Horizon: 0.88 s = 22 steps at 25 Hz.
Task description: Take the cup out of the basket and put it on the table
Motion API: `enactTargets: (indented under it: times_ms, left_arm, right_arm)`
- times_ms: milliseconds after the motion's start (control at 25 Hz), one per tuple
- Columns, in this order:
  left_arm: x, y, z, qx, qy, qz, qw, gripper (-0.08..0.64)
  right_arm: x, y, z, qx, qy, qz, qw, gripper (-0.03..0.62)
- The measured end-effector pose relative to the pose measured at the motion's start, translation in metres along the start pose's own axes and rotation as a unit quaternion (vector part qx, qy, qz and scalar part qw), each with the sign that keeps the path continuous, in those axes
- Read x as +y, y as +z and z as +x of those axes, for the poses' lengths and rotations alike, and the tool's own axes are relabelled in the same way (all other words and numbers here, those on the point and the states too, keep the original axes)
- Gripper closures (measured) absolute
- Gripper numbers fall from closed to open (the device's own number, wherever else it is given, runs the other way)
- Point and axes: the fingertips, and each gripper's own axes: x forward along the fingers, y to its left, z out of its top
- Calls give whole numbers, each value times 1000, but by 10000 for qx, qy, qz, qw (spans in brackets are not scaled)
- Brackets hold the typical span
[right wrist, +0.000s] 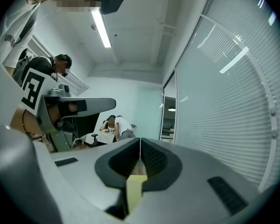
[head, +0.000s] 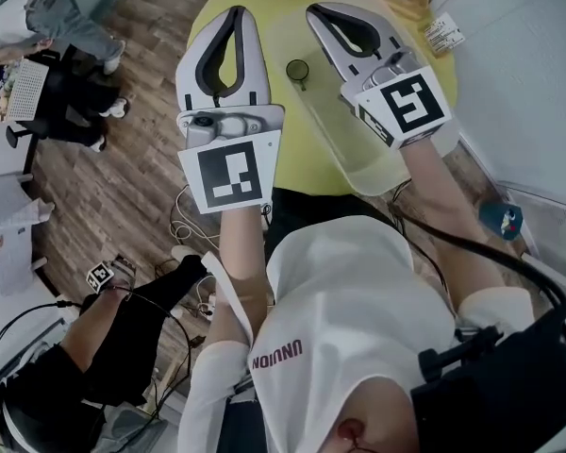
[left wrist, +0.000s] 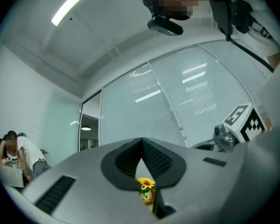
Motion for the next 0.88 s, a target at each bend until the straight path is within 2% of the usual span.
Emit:
enactTargets:
  times_ms: [360,760,880]
  left_arm:
    - [16,-3,48,-225,-379,3,9990,548]
    - [25,-25,83,-219,-795,-377,9959,548]
    - [30,-34,87,-183,-897,-342,9952,548]
  right_arm:
    - [-14,-16,13,221,-239,-19,9995,572]
    - [-22,-64,26,913,-469,95,9947,571]
    - [-19,-81,32,1145,-495,141,9921,572]
